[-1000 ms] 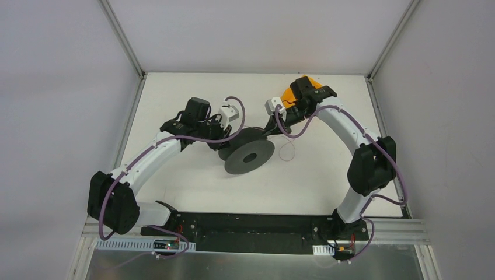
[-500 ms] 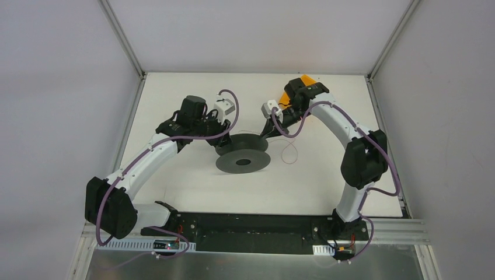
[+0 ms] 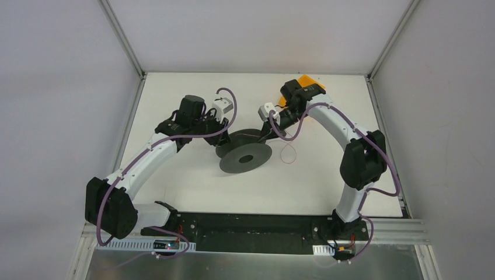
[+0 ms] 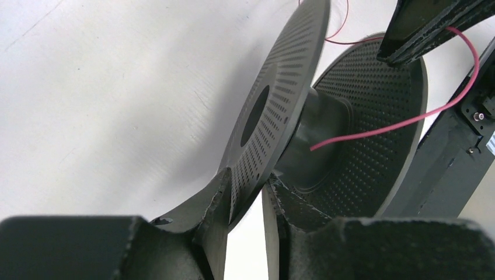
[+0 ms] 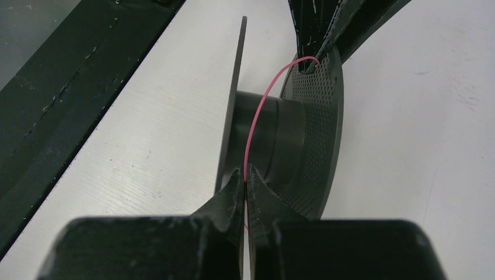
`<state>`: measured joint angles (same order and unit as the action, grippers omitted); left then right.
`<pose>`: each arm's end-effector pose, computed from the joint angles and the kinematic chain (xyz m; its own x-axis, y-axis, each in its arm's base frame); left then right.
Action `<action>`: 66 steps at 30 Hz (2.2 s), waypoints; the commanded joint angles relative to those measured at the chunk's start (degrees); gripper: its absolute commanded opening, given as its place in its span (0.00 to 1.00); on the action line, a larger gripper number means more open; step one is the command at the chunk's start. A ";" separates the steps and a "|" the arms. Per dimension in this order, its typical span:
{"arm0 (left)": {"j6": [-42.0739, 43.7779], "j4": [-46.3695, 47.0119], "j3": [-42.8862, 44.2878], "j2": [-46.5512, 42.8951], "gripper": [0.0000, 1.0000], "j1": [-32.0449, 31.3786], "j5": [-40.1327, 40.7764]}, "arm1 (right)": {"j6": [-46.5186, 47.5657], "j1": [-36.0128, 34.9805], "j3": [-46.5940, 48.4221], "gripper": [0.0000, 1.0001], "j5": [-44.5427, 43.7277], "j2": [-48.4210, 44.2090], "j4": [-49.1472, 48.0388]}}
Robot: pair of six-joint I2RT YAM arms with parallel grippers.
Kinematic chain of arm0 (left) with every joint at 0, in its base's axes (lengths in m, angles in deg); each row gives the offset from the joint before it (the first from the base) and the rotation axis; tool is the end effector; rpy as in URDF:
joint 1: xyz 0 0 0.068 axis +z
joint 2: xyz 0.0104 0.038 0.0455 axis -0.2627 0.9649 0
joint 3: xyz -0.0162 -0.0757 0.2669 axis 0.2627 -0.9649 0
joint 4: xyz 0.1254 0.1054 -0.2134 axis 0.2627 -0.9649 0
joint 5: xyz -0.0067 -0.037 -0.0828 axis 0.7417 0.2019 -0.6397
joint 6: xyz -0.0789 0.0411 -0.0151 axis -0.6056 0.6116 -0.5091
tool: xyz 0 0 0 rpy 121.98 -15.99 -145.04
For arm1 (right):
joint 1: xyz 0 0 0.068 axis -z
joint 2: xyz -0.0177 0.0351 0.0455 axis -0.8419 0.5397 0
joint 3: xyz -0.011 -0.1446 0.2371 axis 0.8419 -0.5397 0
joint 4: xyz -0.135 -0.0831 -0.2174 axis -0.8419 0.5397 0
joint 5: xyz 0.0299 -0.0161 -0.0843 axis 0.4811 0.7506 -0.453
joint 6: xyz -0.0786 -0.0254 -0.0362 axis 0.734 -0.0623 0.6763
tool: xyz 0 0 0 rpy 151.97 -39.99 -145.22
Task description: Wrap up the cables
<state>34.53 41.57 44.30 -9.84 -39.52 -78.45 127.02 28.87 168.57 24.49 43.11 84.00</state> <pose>0.2738 -0.1678 0.2853 -0.4420 0.2856 -0.8503 0.7765 0.5965 -0.2033 0.2955 0.2434 0.2792 0.5972 -0.1396 -0.7899 -0.7265 -0.5115 -0.4589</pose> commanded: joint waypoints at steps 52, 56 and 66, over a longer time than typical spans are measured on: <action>4.13 12.53 -1.71 0.14 0.48 0.90 -12.63 | -12.90 -3.43 -0.38 0.00 -6.95 1.58 -7.97; 4.71 14.08 -2.76 0.07 0.49 0.87 -12.64 | -13.16 -3.43 -0.37 0.00 -6.90 1.53 -8.15; 5.06 18.14 -3.87 2.02 0.50 0.83 -12.81 | -13.35 -3.35 -0.46 0.00 -6.65 1.76 -8.31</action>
<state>38.97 55.86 40.78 -8.92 -39.13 -90.14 113.51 25.83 168.09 16.03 44.88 75.59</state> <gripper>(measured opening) 0.495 0.009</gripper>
